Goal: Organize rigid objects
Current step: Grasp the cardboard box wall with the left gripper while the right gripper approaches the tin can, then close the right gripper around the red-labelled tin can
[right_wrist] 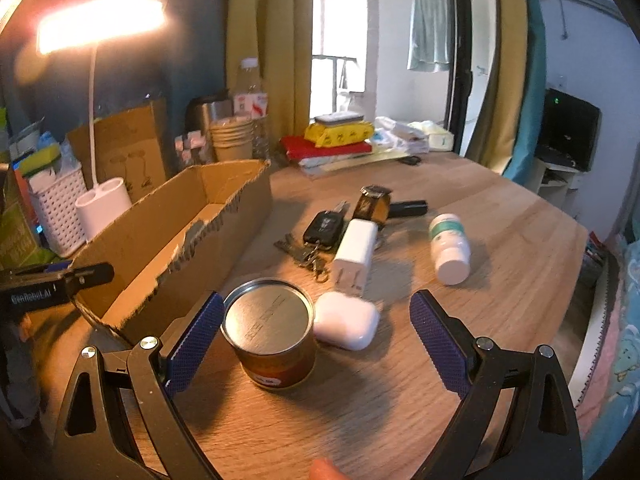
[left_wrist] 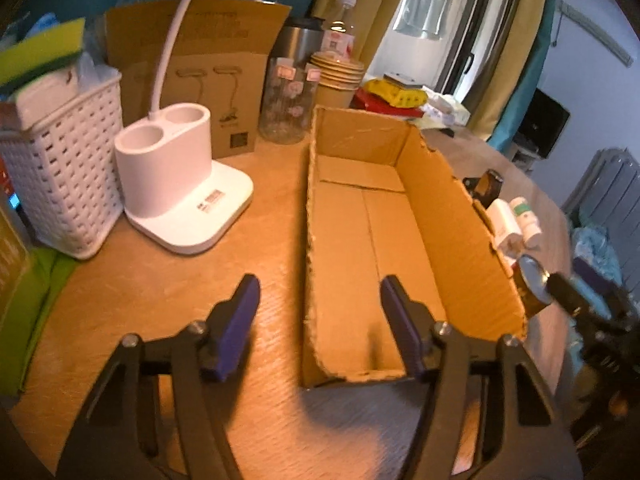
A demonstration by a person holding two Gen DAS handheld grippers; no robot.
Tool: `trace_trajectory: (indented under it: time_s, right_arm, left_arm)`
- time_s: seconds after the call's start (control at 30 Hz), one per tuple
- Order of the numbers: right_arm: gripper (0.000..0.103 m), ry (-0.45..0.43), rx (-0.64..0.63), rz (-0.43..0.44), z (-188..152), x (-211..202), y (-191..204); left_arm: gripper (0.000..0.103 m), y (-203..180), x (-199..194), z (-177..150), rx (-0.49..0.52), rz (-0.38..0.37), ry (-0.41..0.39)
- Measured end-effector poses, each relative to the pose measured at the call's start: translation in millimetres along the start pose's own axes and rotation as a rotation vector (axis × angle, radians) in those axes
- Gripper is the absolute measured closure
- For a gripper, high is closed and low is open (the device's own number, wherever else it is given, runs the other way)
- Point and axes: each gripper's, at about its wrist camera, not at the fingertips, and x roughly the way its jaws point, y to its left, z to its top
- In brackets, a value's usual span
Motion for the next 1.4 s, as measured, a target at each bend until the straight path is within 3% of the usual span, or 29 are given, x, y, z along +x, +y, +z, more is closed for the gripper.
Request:
trace_trajectory:
  time_s: [0.17, 0.3, 0.77, 1.03, 1.4]
  right_arm:
    - [0.007, 0.009, -0.002, 0.014, -5.6, 8.2, 3.8]
    - [0.007, 0.000, -0.006, 0.016, -7.1, 11.0, 6.1]
    - [0.007, -0.018, -0.038, 0.011, -12.5, 13.7, 14.4]
    - [0.007, -0.025, -0.051, -0.001, -12.8, 15.2, 17.9]
    - [0.007, -0.031, -0.062, -0.007, -12.8, 17.2, 19.7]
  left_arm:
    - [0.069, -2.2, 0.3, -1.9, -0.004, -0.049, 0.013]
    - [0.077, 0.1, 0.0, -2.9, -0.021, -0.056, 0.007]
    - [0.077, 4.7, -2.9, -6.9, -0.061, -0.068, -0.032]
    - [0.086, -2.1, -14.7, -12.7, -0.042, 0.040, -0.113]
    - [0.088, -4.3, -15.7, -12.9, -0.021, 0.056, -0.120]
